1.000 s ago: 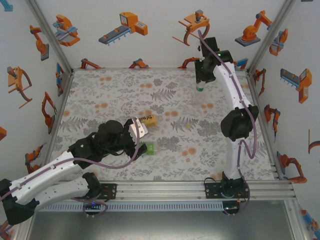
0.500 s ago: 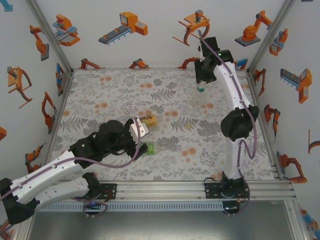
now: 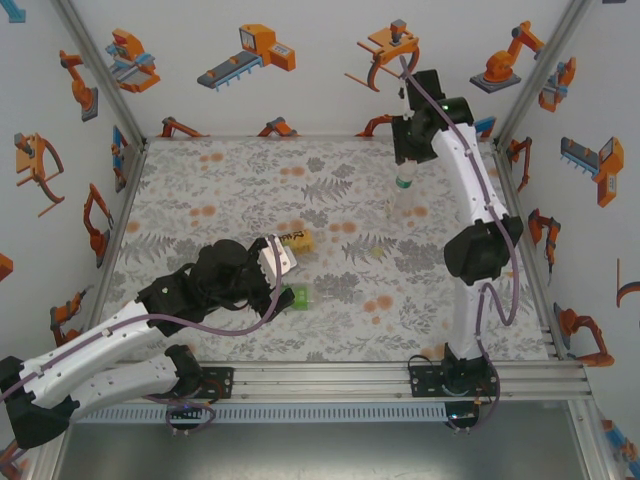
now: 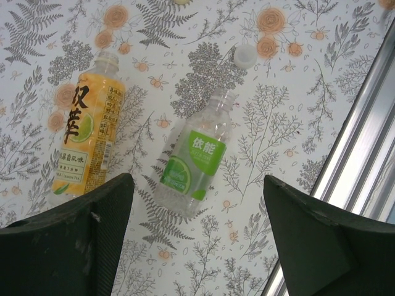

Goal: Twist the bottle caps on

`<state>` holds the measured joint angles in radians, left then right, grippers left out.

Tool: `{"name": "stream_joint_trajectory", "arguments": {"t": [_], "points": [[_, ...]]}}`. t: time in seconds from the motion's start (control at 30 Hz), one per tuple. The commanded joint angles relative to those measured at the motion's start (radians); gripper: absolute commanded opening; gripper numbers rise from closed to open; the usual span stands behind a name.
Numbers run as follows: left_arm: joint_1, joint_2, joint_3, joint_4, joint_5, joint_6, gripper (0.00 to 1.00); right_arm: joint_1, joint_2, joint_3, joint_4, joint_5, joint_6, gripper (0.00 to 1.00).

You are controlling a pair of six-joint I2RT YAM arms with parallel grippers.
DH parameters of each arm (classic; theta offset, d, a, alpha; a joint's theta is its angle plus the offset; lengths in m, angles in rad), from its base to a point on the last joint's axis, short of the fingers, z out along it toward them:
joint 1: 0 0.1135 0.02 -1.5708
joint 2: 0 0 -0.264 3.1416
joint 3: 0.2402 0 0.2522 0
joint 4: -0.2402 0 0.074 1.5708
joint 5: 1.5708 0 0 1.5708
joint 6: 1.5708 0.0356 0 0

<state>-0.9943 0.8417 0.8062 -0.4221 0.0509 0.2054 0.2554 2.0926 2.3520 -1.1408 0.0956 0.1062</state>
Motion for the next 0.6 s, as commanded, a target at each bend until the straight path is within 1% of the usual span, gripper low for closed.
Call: {"name": "stream_joint_trajectory", "arguments": {"t": [0.0,0.13,0.27,0.43,0.57], "points": [[0.002,-0.003,0.042,-0.025,0.001,0.008,0.79,-0.007,-0.077,0.004,-0.02,0.01,-0.016,0.48],[0.002,0.009,0.042,-0.046,-0.022,0.042,0.79,-0.007,-0.132,-0.035,-0.018,0.008,-0.027,0.48],[0.002,0.042,0.034,-0.048,-0.044,0.089,0.8,-0.007,-0.208,-0.141,-0.003,0.002,-0.034,0.48],[0.006,0.126,0.039,-0.058,-0.037,0.156,0.8,-0.006,-0.349,-0.348,0.047,-0.026,-0.033,0.48],[0.02,0.209,0.057,-0.094,0.0,0.246,0.83,-0.005,-0.478,-0.511,0.079,-0.048,-0.033,0.49]]}}
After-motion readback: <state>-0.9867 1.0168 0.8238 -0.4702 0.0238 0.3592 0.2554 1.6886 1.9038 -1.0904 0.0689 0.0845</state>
